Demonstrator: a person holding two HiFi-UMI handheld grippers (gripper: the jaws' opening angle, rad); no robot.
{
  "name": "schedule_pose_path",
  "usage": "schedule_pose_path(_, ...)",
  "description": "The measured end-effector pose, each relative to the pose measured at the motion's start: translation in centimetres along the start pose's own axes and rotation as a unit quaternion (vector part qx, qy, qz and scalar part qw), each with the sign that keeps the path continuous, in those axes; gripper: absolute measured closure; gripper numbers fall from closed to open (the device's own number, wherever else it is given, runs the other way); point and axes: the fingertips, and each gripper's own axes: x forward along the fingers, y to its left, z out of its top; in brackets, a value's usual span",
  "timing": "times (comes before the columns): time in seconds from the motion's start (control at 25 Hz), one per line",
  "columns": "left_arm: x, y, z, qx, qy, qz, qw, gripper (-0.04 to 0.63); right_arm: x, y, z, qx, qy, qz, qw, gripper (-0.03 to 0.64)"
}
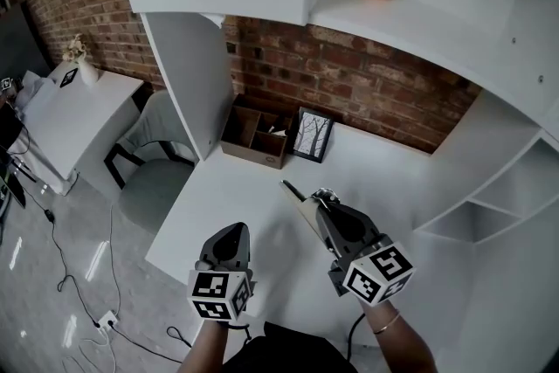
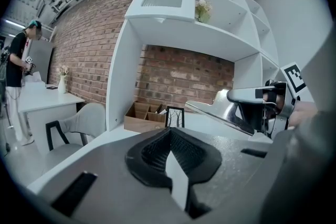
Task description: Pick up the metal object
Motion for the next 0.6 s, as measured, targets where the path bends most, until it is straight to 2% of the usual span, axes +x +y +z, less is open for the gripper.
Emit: schedule_pose_path(0.6, -0.9, -1.7, 1.8, 0.013, -0.023, -0.018, 0.9995, 0.588, -2.3, 0.9, 1.0, -0.038, -0.014, -0.023, 0.999, 0.597)
